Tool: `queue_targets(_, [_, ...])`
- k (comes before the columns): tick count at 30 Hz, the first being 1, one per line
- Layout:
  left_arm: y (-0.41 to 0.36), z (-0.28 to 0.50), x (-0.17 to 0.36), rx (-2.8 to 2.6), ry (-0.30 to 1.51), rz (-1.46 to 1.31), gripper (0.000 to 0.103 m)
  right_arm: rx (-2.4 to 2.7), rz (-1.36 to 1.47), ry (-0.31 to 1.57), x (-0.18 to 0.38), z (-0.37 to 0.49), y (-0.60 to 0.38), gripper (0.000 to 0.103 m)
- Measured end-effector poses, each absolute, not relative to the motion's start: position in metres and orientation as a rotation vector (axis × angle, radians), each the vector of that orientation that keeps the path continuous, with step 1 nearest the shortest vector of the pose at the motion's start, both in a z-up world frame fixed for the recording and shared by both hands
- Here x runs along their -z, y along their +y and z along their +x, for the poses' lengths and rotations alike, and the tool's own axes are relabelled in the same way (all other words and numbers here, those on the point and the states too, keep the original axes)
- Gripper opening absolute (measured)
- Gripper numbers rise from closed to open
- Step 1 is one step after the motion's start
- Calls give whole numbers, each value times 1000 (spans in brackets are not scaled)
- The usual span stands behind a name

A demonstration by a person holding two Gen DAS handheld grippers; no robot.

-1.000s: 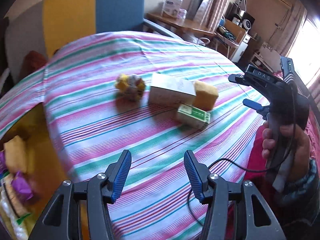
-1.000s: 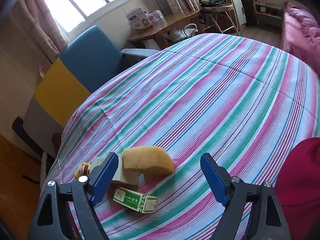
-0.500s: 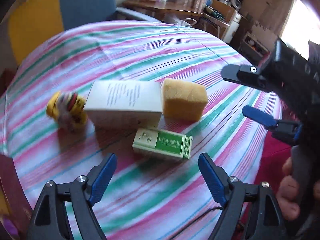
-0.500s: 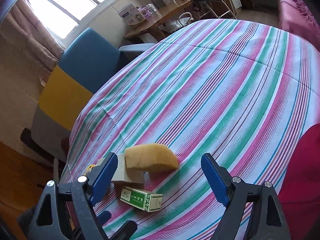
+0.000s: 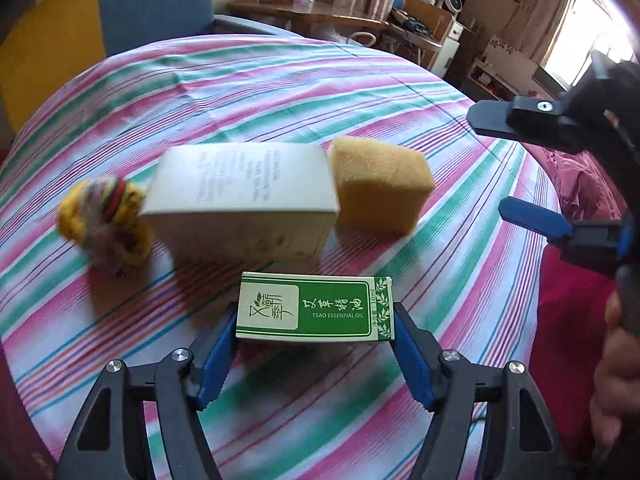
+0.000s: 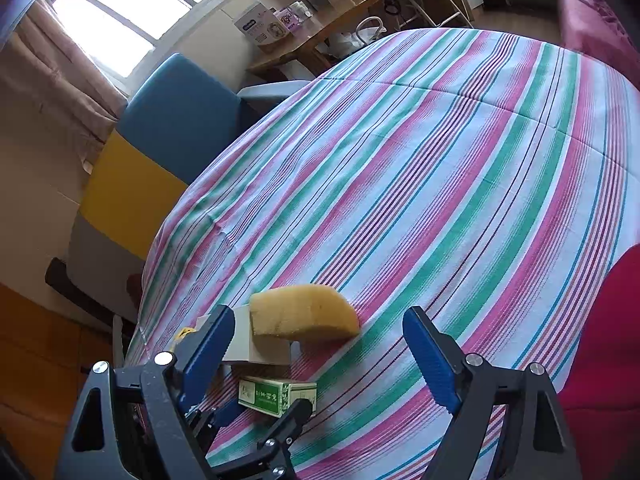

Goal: Organize objects
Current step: 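Lift the green box with left gripper while right gripper grasps the yellow sponge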

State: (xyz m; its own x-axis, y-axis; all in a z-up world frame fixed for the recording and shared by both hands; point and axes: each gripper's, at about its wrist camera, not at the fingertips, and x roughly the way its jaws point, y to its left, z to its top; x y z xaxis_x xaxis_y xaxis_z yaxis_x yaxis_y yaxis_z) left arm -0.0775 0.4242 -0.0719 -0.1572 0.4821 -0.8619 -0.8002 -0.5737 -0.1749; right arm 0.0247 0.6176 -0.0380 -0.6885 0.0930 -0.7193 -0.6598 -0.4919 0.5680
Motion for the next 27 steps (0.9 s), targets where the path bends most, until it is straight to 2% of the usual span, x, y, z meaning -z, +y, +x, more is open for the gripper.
queue_targets(4, [386,-67,68,-1902,359,-1253,73,-2193,-907,1211,41,21,616,87])
queue_targets(9, [346,-43,70,-1943,385,-1254,73,-2177,-983,1184,48,15,611,87])
queue_targets(17, [322,-28,72,-1946,353,-1240,73,-2153,-1046,1104,48,8,607,87])
queue_targets(20, [319,-31,72,-1939,327,-1250,73,-2205,-1136,925,40,-11,600,87])
queue_targets(24, [321,-34,74,-1930,306,-1255,73,-2298,-1350,488,38,-39,582,87])
queue_targets(27, [318,-32,74,-1929,294,-1256,73,-2349,-1466,228,45,-54,575,87])
